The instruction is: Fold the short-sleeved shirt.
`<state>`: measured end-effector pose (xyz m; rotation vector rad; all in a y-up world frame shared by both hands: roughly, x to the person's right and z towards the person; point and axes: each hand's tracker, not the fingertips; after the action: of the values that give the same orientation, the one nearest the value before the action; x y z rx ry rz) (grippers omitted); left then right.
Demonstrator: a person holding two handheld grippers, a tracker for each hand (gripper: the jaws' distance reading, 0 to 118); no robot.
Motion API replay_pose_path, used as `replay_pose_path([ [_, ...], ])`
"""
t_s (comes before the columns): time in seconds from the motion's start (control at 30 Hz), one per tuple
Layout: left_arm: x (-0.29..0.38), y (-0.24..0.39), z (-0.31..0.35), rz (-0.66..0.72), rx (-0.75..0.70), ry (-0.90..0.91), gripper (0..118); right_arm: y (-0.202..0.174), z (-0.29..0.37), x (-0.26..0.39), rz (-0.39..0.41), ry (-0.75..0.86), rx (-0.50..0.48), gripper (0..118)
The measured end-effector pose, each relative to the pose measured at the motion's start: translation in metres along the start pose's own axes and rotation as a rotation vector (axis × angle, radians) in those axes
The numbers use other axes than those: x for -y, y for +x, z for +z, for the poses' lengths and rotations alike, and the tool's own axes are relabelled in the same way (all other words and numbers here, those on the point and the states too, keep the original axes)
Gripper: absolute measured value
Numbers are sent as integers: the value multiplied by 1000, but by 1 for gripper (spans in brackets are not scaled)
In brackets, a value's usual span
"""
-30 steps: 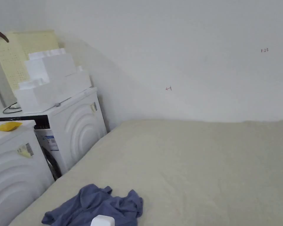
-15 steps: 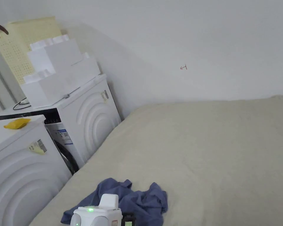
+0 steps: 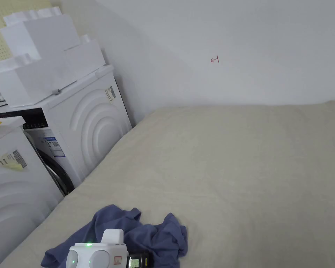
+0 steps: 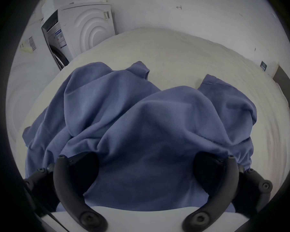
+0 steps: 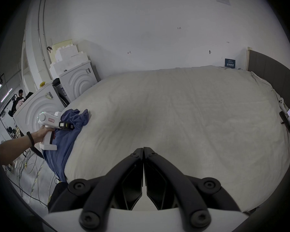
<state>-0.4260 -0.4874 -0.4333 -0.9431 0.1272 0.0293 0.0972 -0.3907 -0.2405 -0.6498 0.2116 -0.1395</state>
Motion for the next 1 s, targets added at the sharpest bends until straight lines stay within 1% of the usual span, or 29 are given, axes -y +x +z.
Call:
replay_pose_path([
  [0.03, -1, -4, -6, -12, -3, -3, 112, 0, -2, 1, -2, -5, -1, 0],
  [0.07, -2, -1, -2, -24, -20, -1, 106, 2, -4, 3, -6, -9, -5, 0],
  [0.1, -2, 2, 2, -31, -17, 6, 94, 5, -7, 7, -7, -13, -9, 0],
  [0.13, -3, 5, 8, -54, -4, 25, 80, 5, -8, 8, -9, -17, -12, 1],
  [0.17, -3, 10, 14, -95, 20, 47, 63, 5, -9, 9, -12, -17, -18, 1],
  [0.2, -2, 14, 18, -114, 37, 60, 33, 5, -10, 10, -13, -20, -25, 1],
  [0.23, -2, 19, 20, -115, 32, 56, 15, 7, -13, 13, -14, -25, -33, 1],
  [0.27, -3, 24, 21, -112, 18, 55, 6, 6, -14, 13, -14, -27, -37, 1],
  [0.3, -4, 21, 13, -111, -11, 53, 6, 5, -14, 12, -8, -28, -40, 0],
  [0.43, -5, 19, 12, -70, -14, 50, 4, 6, -14, 12, 0, -16, -55, 0],
  [0.57, -14, 16, 41, -31, 16, 131, 3, 9, -7, 11, -1, 3, -65, 0],
  [0.67, -34, 22, 82, -43, 28, 208, 3, 11, 5, 12, -12, 29, -73, 0],
  [0.83, -69, 56, 145, -132, 28, 327, 2, 20, 34, 16, -43, 83, -95, 0],
  [0.87, -77, 62, 155, -122, 52, 338, 2, 23, 40, 16, -47, 94, -95, 1],
  [0.93, -98, 87, 176, -121, 102, 432, 2, 31, 55, 19, -66, 129, -84, 0],
  [0.97, -108, 100, 183, -126, 132, 448, 2, 36, 61, 20, -77, 142, -79, 0],
  [1.0, -120, 122, 188, -180, 159, 442, 2, 43, 68, 22, -95, 156, -63, 0],
])
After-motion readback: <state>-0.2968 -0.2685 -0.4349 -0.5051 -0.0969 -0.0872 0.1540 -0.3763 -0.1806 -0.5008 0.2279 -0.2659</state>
